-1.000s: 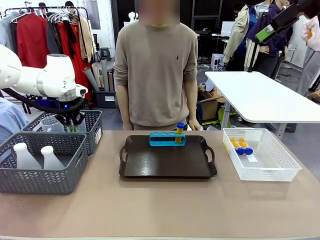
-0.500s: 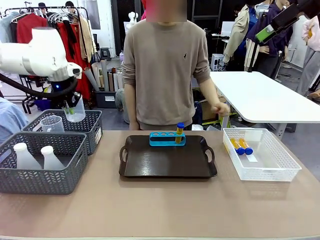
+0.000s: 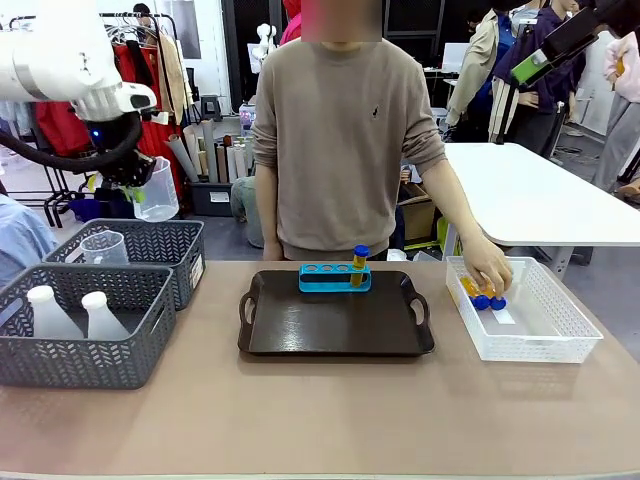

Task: Prepare the laboratory tools.
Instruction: Pick up one Large Measuring Cup and place it on the Handle tray.

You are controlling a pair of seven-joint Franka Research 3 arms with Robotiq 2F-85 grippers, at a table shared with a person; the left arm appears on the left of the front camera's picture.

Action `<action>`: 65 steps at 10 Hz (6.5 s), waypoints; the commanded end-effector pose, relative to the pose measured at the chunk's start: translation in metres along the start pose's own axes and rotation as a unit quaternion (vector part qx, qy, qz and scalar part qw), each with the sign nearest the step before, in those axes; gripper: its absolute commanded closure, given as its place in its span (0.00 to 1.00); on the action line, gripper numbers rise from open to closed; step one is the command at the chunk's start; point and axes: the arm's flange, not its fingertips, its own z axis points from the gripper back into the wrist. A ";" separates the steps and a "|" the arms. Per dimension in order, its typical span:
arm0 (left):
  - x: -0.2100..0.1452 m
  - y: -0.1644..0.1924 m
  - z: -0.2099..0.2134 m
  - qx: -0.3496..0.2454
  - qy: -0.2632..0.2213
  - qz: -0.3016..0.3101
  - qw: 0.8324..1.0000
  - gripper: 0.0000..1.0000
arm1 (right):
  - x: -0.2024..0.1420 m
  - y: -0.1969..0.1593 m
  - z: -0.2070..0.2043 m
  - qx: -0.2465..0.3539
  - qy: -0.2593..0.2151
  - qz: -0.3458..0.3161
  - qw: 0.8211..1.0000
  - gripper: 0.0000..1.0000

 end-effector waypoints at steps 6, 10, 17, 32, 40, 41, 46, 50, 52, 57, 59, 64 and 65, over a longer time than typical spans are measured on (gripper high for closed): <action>-0.009 -0.003 0.018 -0.001 0.005 -0.041 0.999 1.00 | 0.001 0.002 0.001 -0.003 -0.001 0.000 1.000 0.00; -0.011 -0.017 0.064 -0.108 0.011 -0.160 0.981 1.00 | 0.001 0.002 0.001 -0.003 -0.001 0.000 1.000 0.00; -0.055 -0.095 0.253 -0.108 -0.057 -0.412 0.903 1.00 | 0.001 0.002 0.001 -0.003 -0.001 0.000 1.000 0.00; -0.014 -0.178 0.207 -0.088 -0.009 -0.531 0.843 1.00 | 0.001 0.002 0.001 -0.003 -0.001 0.000 1.000 0.00; -0.034 -0.169 0.200 -0.103 0.006 -0.520 0.848 1.00 | 0.001 0.002 0.001 -0.003 -0.001 0.000 1.000 0.00; -0.035 -0.167 0.200 -0.105 0.005 -0.519 0.848 1.00 | 0.001 0.002 0.001 -0.003 -0.001 0.000 1.000 0.00; -0.028 -0.170 0.206 -0.101 0.003 -0.514 0.852 1.00 | 0.001 0.002 0.001 -0.003 -0.001 0.000 1.000 0.00; -0.014 -0.200 0.195 -0.095 0.039 -0.560 0.822 1.00 | 0.001 0.002 0.001 -0.003 -0.001 0.000 1.000 0.00; 0.010 -0.247 0.165 -0.099 0.068 -0.587 0.801 1.00 | 0.001 0.002 0.001 -0.003 -0.001 0.000 1.000 0.00; 0.060 -0.333 0.052 -0.079 0.055 -0.626 0.774 1.00 | 0.001 0.002 0.001 -0.003 -0.001 0.000 1.000 0.00; 0.078 -0.352 0.010 -0.080 0.052 -0.632 0.769 1.00 | 0.001 0.002 0.001 -0.003 -0.001 0.000 1.000 0.00; 0.082 -0.371 -0.043 -0.075 0.035 -0.640 0.764 1.00 | 0.001 0.002 0.001 -0.003 -0.001 0.000 1.000 0.00; 0.082 -0.371 -0.043 -0.075 0.035 -0.640 0.764 1.00 | 0.001 0.002 0.001 -0.003 -0.001 0.000 1.000 0.00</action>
